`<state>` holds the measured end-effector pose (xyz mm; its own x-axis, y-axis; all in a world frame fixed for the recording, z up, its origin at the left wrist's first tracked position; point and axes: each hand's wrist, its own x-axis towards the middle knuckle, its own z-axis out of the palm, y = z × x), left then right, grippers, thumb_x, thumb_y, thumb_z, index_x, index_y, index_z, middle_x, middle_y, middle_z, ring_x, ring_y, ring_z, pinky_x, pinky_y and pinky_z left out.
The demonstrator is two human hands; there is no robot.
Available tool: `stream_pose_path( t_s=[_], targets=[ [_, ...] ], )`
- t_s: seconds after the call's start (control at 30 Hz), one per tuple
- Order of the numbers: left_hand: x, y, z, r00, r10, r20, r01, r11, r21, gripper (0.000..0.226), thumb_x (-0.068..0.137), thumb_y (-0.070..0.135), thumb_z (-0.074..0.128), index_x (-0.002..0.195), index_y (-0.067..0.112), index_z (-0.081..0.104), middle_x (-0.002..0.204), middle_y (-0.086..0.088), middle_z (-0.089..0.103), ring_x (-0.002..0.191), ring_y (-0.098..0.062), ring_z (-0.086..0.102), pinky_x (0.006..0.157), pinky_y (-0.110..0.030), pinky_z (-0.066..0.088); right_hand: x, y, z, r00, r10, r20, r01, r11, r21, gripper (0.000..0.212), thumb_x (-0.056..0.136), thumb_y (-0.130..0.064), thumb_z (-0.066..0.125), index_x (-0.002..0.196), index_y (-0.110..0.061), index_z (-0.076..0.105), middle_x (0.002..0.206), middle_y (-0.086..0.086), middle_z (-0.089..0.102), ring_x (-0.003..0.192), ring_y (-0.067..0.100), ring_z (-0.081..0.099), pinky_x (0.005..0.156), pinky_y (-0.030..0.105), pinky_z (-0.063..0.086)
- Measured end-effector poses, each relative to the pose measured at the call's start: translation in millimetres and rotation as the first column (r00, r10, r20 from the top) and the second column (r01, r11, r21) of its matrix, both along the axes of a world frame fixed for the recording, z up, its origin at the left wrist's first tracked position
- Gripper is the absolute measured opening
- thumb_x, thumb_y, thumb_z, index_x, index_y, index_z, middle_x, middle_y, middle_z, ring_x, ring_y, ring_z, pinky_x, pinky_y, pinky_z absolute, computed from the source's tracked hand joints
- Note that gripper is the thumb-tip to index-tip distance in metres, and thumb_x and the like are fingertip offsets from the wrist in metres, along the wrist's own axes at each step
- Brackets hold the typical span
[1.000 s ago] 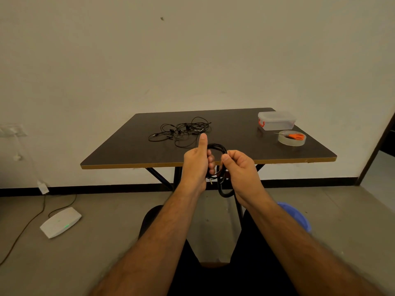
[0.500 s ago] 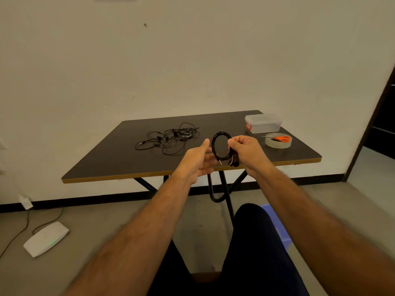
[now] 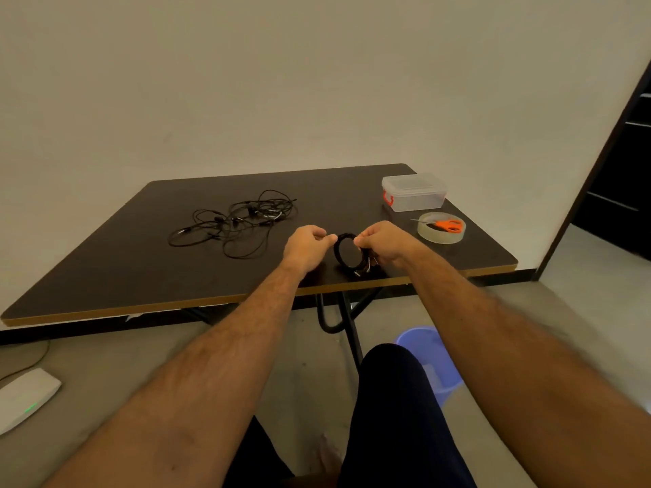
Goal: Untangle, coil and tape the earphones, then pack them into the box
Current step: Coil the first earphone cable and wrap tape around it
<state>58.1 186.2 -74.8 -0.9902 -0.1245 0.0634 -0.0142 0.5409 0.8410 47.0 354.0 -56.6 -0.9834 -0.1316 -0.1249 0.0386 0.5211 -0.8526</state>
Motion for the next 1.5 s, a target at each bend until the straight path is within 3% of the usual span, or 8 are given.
stream_pose_path(
  t_s=[0.1, 0.27, 0.47, 0.67, 0.87, 1.1, 1.3, 1.5],
  targets=[
    [-16.3, -0.3, -3.2, 1.0, -0.019, -0.008, 0.018, 0.995, -0.098, 0.041, 0.093, 0.032, 0.065, 0.13, 0.016, 0.06, 0.119, -0.001, 0.065, 0.111, -0.016, 0.059, 0.094, -0.032, 0.048, -22.7, 3.1, -1.0, 0.999, -0.001, 0.045, -0.003, 0.996, 0.089, 0.016, 0.096, -0.02, 0.06, 0.095, -0.007, 0.07, 0.091, 0.011, 0.067, 0.078, 0.018, 0.06, 0.071, 0.033, 0.053],
    [-39.7, 4.1, -4.1, 0.998, -0.054, -0.02, 0.048, 0.974, -0.223, 0.038, 0.095, 0.028, 0.062, 0.131, 0.016, 0.059, 0.12, -0.001, 0.066, 0.109, -0.014, 0.06, 0.089, -0.028, 0.047, -57.9, -0.9, 2.3, 0.998, 0.008, 0.061, -0.024, 0.961, 0.275, 0.017, 0.095, -0.017, 0.061, 0.102, -0.004, 0.069, 0.095, 0.014, 0.067, 0.071, 0.018, 0.061, 0.058, 0.026, 0.051],
    [-61.2, 5.6, -8.7, 0.996, -0.086, -0.028, 0.071, 0.937, -0.343, 0.031, 0.095, 0.028, 0.063, 0.124, 0.018, 0.066, 0.115, 0.0, 0.07, 0.106, -0.014, 0.063, 0.091, -0.031, 0.051, -85.0, -13.5, -5.0, 0.999, 0.035, -0.027, -0.02, 0.901, 0.433, 0.016, 0.092, -0.02, 0.065, 0.097, -0.005, 0.071, 0.094, 0.011, 0.069, 0.085, 0.02, 0.065, 0.088, 0.038, 0.055],
    [-68.2, 11.2, -15.1, 0.995, -0.089, -0.038, 0.063, 0.896, -0.44, 0.021, 0.095, 0.027, 0.062, 0.11, 0.02, 0.074, 0.104, 0.0, 0.073, 0.099, -0.016, 0.065, 0.087, -0.032, 0.053, -87.3, -15.1, -11.1, 0.993, 0.032, -0.113, 0.039, 0.817, 0.575, 0.016, 0.091, -0.027, 0.066, 0.097, -0.014, 0.074, 0.093, 0.005, 0.071, 0.088, 0.018, 0.066, 0.087, 0.038, 0.056],
    [-68.5, 11.4, -15.5, 0.997, -0.064, -0.038, 0.041, 0.899, -0.437, 0.02, 0.095, 0.029, 0.061, 0.108, 0.021, 0.075, 0.104, 0.001, 0.073, 0.098, -0.015, 0.065, 0.086, -0.031, 0.051, -87.6, -10.0, -10.9, 0.995, 0.032, -0.098, 0.027, 0.836, 0.548, 0.024, 0.096, -0.03, 0.058, 0.096, -0.01, 0.071, 0.09, 0.007, 0.069, 0.089, 0.019, 0.066, 0.091, 0.039, 0.054],
    [-65.3, 11.9, -11.1, 0.999, -0.041, -0.034, 0.025, 0.925, -0.38, 0.023, 0.098, 0.031, 0.058, 0.112, 0.02, 0.073, 0.107, 0.001, 0.072, 0.099, -0.012, 0.064, 0.088, -0.03, 0.052, -85.3, 8.4, -7.3, 0.978, -0.021, -0.207, 0.113, 0.891, 0.439, 0.034, 0.1, -0.022, 0.054, 0.066, -0.015, 0.057, 0.07, 0.002, 0.056, 0.072, 0.013, 0.057, 0.093, 0.038, 0.053],
    [-62.0, 13.7, -5.4, 0.997, -0.033, -0.069, 0.006, 0.935, -0.354, 0.024, 0.097, 0.03, 0.059, 0.113, 0.019, 0.072, 0.111, 0.001, 0.072, 0.103, -0.011, 0.063, 0.085, -0.025, 0.046, -78.4, 19.0, -8.4, 0.969, -0.027, -0.246, 0.116, 0.928, 0.355, 0.02, 0.097, -0.025, 0.058, 0.094, -0.013, 0.073, 0.093, 0.003, 0.069, 0.083, 0.01, 0.063, 0.089, 0.034, 0.053],
    [-59.2, 12.6, -4.8, 0.993, -0.018, -0.113, -0.019, 0.947, -0.32, 0.027, 0.098, 0.033, 0.057, 0.113, 0.018, 0.073, 0.113, 0.001, 0.072, 0.105, -0.012, 0.063, 0.083, -0.023, 0.044, -72.9, 23.9, -8.3, 0.957, -0.033, -0.289, 0.131, 0.936, 0.327, 0.017, 0.096, -0.026, 0.06, 0.096, -0.015, 0.073, 0.095, 0.0, 0.067, 0.085, 0.008, 0.061, 0.092, 0.034, 0.051]
  ],
)
